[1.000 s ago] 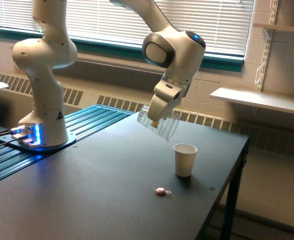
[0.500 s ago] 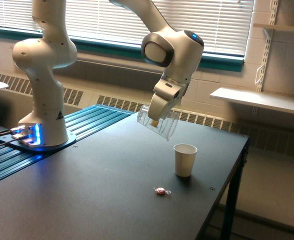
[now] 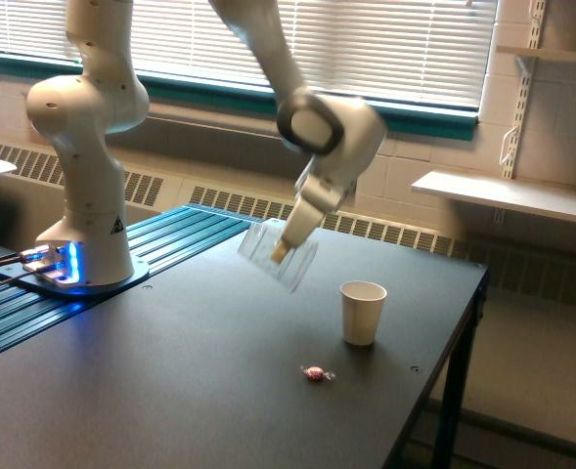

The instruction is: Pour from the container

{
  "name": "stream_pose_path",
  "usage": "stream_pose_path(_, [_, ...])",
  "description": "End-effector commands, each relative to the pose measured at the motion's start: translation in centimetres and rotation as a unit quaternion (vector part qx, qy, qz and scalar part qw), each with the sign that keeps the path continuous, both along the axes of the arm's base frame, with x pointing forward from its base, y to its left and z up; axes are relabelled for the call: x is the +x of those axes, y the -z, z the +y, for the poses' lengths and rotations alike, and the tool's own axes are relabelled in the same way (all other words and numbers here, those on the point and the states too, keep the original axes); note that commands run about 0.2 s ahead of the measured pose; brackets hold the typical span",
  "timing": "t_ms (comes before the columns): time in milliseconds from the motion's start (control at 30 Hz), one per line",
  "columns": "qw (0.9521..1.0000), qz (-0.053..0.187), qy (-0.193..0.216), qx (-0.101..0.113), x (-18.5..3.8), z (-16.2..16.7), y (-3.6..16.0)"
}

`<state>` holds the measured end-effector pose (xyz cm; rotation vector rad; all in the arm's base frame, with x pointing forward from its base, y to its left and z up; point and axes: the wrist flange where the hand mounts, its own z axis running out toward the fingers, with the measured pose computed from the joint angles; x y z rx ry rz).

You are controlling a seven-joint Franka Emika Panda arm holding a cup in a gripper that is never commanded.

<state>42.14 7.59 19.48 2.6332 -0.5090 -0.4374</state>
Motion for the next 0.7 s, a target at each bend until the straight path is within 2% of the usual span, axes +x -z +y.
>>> stream_pose_path(33, [0.999,0.018,-0.028,-0.03,-3.9,0.2,5.6])
stream_pose_path(67, [0.999,0.001,-0.037,-0.023,-3.6,0.5,5.7])
stream_pose_path(133, [0.9978,-0.017,-0.058,-0.026,-3.2,0.9,5.4])
stream_pose_path(167, [0.9966,-0.023,-0.071,-0.035,-2.9,1.1,5.0])
stream_pose_path(233, [0.9942,-0.059,-0.085,-0.03,-1.9,1.2,3.9])
stream_pose_path(267, [0.9926,-0.07,-0.093,-0.034,-1.6,1.2,3.3])
stream_pose_path(367, [0.987,-0.083,-0.122,-0.065,-1.3,1.3,1.9])
stream_pose_path(433, [0.9816,-0.126,-0.133,-0.054,-0.4,1.2,0.4])
stream_pose_path(467, [0.9795,-0.131,-0.14,-0.062,-0.4,1.0,0.0])
stream_pose_path(500, [0.9772,-0.126,-0.151,-0.08,-0.7,1.1,-0.3])
stream_pose_path(533, [0.974,-0.137,-0.16,-0.083,-0.6,1.2,-0.8])
stream_pose_path(567, [0.9705,-0.154,-0.168,-0.076,-0.5,1.3,-1.3])
stream_pose_path(600, [0.968,-0.154,-0.177,-0.09,-0.9,1.1,-1.5])
stream_pose_path(633, [0.9646,-0.145,-0.188,-0.115,-1.3,1.2,-1.7])
stream_pose_path(700, [0.959,-0.151,-0.202,-0.129,-1.5,1.2,-2.0])
